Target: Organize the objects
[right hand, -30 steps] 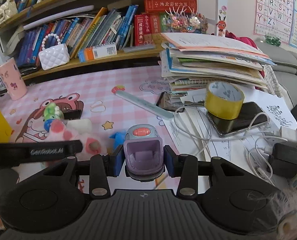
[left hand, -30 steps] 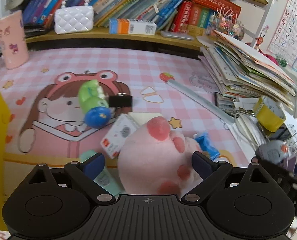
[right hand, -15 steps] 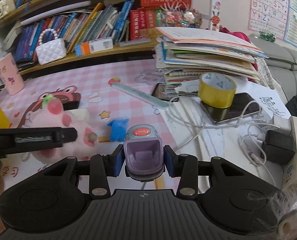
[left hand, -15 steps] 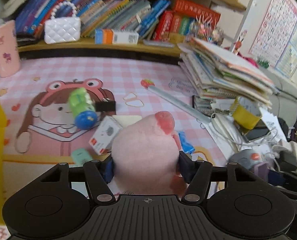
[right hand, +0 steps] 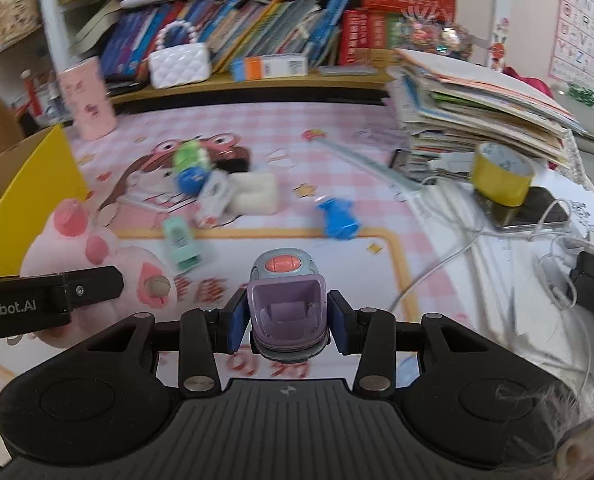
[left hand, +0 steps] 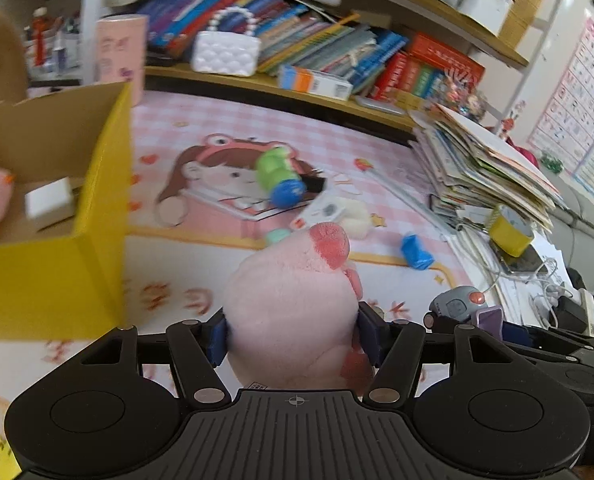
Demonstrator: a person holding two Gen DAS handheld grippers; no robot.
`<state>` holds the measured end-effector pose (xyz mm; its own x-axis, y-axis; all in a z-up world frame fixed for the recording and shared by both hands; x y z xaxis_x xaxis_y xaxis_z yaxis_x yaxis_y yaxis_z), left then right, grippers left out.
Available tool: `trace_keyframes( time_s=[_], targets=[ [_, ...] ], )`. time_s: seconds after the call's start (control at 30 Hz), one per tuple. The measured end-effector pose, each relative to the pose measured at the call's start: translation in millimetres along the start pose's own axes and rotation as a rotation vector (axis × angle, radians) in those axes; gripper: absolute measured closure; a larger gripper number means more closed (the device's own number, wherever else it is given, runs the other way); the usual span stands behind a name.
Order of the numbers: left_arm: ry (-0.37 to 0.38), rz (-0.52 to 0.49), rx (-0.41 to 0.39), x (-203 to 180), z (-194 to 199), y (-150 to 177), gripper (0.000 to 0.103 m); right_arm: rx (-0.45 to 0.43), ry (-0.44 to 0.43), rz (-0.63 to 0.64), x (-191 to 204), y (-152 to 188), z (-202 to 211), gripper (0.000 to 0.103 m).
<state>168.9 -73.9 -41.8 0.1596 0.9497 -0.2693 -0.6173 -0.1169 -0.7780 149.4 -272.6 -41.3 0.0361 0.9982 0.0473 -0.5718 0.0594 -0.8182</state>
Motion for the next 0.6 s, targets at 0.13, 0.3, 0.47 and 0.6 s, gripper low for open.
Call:
trace_keyframes(
  time_s=[0.13, 0.3, 0.47, 0.6],
  targets=[
    [-0.019, 0.023, -0.003, 23.1, 22.9, 8.3, 0.041, -0.002, -0.027, 0.023, 28.3, 6.5, 13.3, 0.064],
    [-0.04, 0.039, -0.012, 51.2, 54.1, 15.4, 0.041, -0.003, -0.059, 0.049, 65.1, 16.5, 32.4, 0.064],
    [-0.063, 0.057, -0.015, 78.4, 83.1, 23.9, 0.041, 0.003, -0.092, 0.07, 98.4, 28.7, 50.7, 0.064],
    [-0.081, 0.07, -0.017, 97.7, 104.3, 31.9, 0.041, 0.014, -0.114, 0.079, 123.1, 39.4, 63.5, 0.064]
  ],
)
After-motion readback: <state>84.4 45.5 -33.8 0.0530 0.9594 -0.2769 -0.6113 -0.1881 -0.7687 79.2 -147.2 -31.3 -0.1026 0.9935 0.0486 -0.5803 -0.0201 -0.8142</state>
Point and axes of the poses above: each gripper's, at about its wrist camera, not at the fingertips, and z roughly against the way its jaws point, x to its left, y to its underside, the point moved 2 cm from there along -z, roughly the way its jaws point, and after that the axes turned 11 degrees about -x, right-handed, at the moved point
